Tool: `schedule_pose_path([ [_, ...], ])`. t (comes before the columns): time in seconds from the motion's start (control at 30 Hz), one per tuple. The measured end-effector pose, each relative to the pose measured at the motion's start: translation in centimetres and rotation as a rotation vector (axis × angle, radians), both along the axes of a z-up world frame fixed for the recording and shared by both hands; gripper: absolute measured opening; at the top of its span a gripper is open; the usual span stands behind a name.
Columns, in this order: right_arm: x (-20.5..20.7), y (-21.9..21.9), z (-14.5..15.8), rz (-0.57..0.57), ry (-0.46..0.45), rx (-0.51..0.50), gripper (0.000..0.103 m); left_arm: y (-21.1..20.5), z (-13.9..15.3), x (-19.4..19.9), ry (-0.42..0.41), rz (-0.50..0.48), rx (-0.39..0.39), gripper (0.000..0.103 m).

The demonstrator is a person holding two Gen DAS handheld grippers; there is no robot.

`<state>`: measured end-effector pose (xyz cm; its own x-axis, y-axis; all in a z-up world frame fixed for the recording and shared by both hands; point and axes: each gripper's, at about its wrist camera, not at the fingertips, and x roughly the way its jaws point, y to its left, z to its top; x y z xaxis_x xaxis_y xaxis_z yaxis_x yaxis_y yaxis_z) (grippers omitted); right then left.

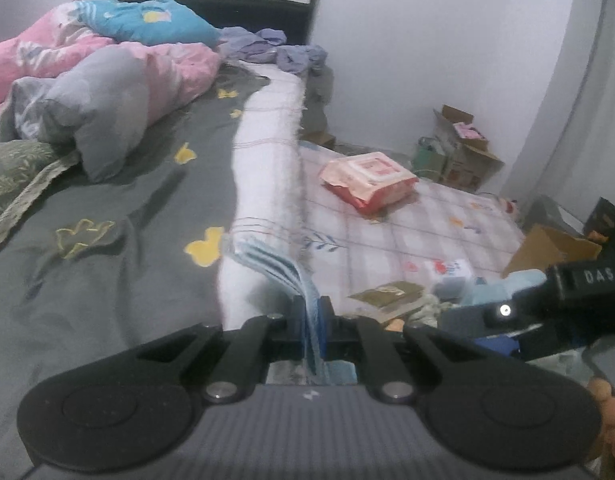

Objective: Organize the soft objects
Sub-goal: 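Pinch the blue towel edge with the left tool while the right tool reaches it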

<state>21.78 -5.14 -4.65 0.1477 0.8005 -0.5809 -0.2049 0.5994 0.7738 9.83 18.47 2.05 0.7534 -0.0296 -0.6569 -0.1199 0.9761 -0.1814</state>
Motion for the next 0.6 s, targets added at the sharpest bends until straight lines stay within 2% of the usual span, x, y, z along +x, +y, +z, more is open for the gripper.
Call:
schedule_pose_path([
  [0.13, 1.0, 1.0, 0.2, -0.006, -0.008, -0.003, 0.069, -0.1, 0.4, 0.5, -0.005, -0.013, 0.058, 0.007],
  [0.33, 1.9, 0.8, 0.3, -0.039, 0.001, 0.005, 0.069, -3.1, -1.0, 2.4, 0.023, -0.129, 0.104, 0.007],
  [0.47, 2.2, 0.3, 0.5, -0.032, -0.006, 0.053, 0.069, -4.9, -2.6, 3.5, 0.049, -0.192, 0.078, 0.007],
  [0.6, 2.6, 0.8, 1.0, -0.002, -0.007, 0.114, 0.069, -5.3, -4.3, 4.0, 0.086, -0.213, 0.020, 0.008],
])
